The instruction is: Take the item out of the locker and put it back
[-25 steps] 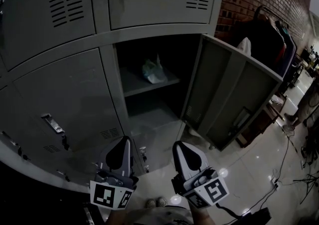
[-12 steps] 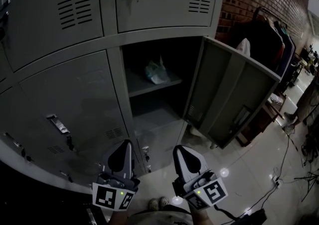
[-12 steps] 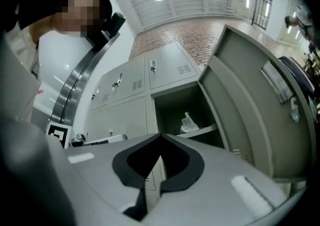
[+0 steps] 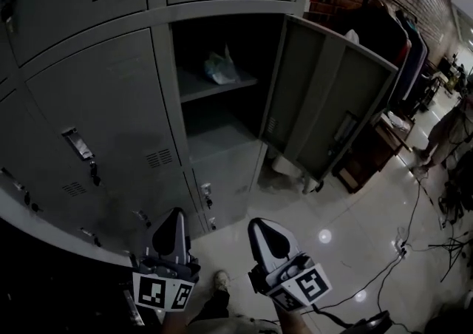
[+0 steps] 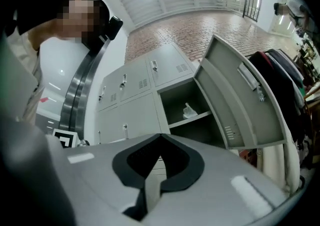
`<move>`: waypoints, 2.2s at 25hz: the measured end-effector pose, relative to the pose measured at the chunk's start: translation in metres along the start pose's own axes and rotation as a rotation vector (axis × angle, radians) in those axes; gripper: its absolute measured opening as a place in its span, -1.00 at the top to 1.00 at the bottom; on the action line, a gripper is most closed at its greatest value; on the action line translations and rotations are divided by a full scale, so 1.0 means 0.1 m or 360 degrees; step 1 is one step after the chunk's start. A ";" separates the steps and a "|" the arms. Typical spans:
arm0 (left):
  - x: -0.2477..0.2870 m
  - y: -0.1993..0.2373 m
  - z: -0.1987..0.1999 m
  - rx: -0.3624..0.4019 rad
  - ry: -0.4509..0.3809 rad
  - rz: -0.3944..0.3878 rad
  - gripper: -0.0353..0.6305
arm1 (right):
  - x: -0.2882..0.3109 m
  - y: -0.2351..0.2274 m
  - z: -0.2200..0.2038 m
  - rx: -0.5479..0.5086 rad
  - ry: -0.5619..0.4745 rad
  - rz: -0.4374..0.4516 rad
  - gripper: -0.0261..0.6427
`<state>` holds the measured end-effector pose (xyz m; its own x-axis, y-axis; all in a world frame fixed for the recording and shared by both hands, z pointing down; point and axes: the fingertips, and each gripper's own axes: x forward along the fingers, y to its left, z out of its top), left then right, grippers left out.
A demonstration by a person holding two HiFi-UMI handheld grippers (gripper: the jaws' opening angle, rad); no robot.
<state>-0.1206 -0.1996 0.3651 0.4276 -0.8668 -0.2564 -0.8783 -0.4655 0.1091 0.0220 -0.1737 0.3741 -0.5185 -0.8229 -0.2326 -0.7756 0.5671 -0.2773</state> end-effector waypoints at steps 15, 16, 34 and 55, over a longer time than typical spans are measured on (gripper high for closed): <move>-2.16 -1.50 0.29 0.0135 0.0014 0.0082 0.88 | -1.98 1.32 0.37 -0.0049 -0.0094 0.0150 0.92; -2.22 -1.54 0.32 0.0145 0.0027 0.0085 0.88 | -2.02 1.40 0.43 -0.0053 -0.0105 0.0159 0.92; -2.75 -1.81 1.00 0.0087 -0.0132 -0.0009 0.88 | -2.46 2.08 0.80 -0.0101 -0.0213 0.0138 0.92; -2.96 -1.72 1.03 0.0109 -0.0127 0.0027 0.88 | -2.48 2.16 0.67 -0.0094 -0.0168 0.0099 0.92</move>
<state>-0.1179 0.1559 0.3233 0.3967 -0.8561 -0.3313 -0.8989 -0.4354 0.0489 0.0070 0.1556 0.3091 -0.5277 -0.7760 -0.3455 -0.7648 0.6110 -0.2044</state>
